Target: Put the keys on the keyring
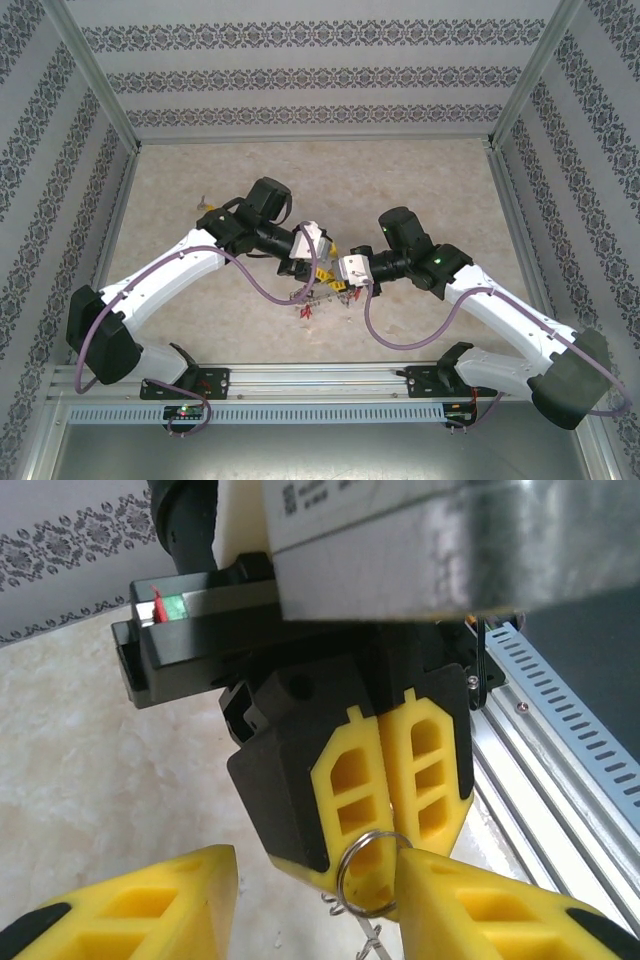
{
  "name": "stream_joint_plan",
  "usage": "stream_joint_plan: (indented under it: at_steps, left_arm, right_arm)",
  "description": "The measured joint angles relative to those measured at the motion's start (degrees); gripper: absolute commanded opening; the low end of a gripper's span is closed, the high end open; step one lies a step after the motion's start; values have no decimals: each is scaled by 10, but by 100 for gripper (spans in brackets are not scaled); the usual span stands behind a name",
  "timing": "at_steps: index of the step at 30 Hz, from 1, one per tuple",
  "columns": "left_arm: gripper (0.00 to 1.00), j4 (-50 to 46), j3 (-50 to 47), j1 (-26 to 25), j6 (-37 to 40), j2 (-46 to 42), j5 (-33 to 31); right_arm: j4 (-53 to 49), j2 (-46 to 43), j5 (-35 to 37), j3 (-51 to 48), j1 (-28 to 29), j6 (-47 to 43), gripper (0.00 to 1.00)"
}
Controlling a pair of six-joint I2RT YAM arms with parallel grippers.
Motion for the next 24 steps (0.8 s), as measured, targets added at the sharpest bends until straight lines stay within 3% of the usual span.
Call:
stream_joint_plan:
  at_steps: [6, 16, 24]
  left_arm:
    - [40, -3, 1, -8, -5, 19, -9]
    - [24, -9, 1, -12, -8, 19, -55]
    - [13, -12, 1, -12, -14, 19, -56]
  right_arm:
    - [-21, 0, 21, -1, 1, -5, 0]
    - [-21, 0, 42, -2, 4, -7, 0]
    - [-21, 0, 55, -2, 5, -6, 0]
